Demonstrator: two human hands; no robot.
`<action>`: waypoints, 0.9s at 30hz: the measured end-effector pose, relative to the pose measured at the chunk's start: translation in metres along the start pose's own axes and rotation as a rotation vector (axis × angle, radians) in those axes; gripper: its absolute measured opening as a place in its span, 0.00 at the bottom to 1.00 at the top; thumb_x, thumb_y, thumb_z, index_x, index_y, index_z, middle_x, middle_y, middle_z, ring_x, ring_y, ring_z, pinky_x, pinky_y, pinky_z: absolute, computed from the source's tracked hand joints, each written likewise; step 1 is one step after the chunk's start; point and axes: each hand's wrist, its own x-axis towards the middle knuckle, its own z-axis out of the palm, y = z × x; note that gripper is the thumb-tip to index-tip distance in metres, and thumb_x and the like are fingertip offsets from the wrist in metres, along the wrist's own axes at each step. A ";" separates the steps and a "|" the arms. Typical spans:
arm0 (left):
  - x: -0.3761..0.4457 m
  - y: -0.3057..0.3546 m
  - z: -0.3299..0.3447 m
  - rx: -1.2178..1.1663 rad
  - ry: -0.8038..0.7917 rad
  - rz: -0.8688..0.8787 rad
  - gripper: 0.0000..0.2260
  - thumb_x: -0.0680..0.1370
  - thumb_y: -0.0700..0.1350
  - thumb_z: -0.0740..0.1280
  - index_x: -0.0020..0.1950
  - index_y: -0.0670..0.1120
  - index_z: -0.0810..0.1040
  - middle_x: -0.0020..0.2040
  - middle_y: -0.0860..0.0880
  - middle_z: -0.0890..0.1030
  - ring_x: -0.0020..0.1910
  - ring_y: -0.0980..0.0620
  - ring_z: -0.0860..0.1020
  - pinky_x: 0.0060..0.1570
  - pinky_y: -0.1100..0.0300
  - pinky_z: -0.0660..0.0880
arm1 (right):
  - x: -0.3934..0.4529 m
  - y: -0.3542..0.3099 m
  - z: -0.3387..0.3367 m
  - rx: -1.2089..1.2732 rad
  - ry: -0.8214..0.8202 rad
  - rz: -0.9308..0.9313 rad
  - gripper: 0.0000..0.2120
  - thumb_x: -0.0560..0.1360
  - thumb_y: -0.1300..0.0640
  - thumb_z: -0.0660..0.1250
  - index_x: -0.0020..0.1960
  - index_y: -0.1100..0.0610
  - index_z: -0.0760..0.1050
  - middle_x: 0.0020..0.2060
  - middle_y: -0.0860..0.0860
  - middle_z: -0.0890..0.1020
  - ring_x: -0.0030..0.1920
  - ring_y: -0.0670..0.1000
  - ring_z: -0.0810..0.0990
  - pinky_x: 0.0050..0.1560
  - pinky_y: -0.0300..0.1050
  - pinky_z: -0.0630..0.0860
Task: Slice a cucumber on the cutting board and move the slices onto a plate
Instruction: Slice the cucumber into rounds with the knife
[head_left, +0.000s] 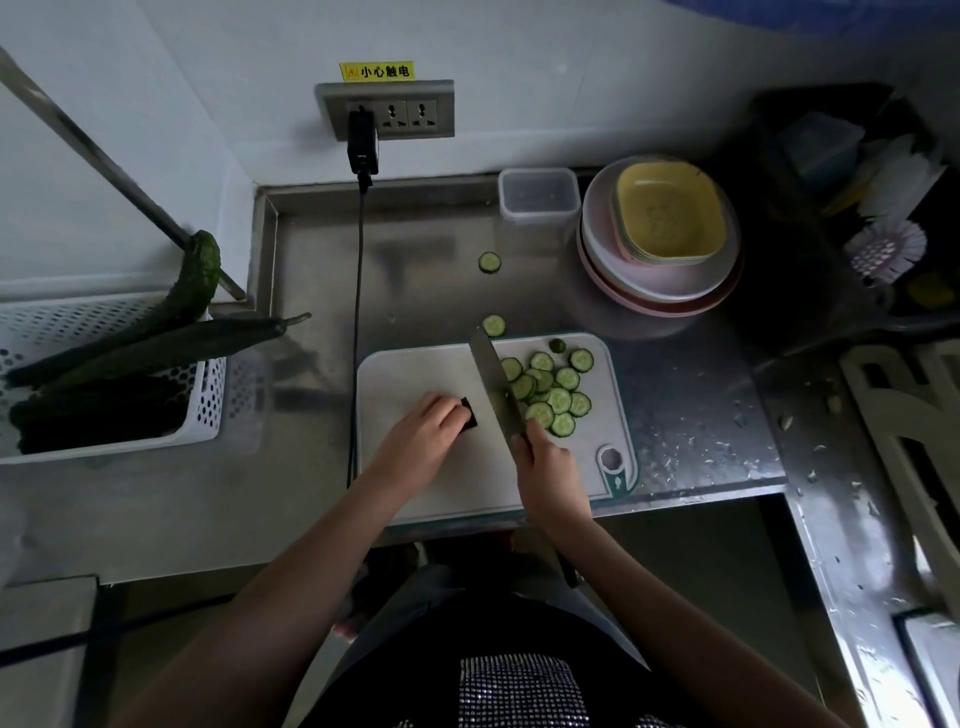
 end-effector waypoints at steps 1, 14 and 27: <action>0.000 0.001 -0.001 0.003 0.012 -0.006 0.13 0.65 0.32 0.74 0.47 0.39 0.78 0.47 0.43 0.78 0.49 0.48 0.70 0.37 0.53 0.78 | -0.002 -0.001 0.000 0.004 0.005 -0.011 0.08 0.82 0.53 0.53 0.51 0.57 0.66 0.37 0.59 0.78 0.38 0.62 0.77 0.37 0.53 0.73; 0.000 0.004 -0.002 -0.008 0.038 -0.068 0.13 0.65 0.33 0.75 0.46 0.39 0.77 0.44 0.44 0.78 0.49 0.49 0.71 0.31 0.54 0.78 | -0.010 -0.010 0.014 -0.122 -0.017 -0.098 0.08 0.82 0.53 0.50 0.53 0.57 0.63 0.37 0.59 0.78 0.37 0.61 0.77 0.33 0.49 0.71; 0.001 0.006 -0.003 -0.020 0.056 -0.087 0.16 0.61 0.31 0.76 0.46 0.38 0.78 0.44 0.42 0.79 0.49 0.48 0.70 0.28 0.54 0.79 | -0.007 -0.011 0.030 -0.284 -0.019 -0.105 0.09 0.83 0.54 0.49 0.58 0.56 0.62 0.45 0.60 0.81 0.45 0.62 0.81 0.40 0.53 0.76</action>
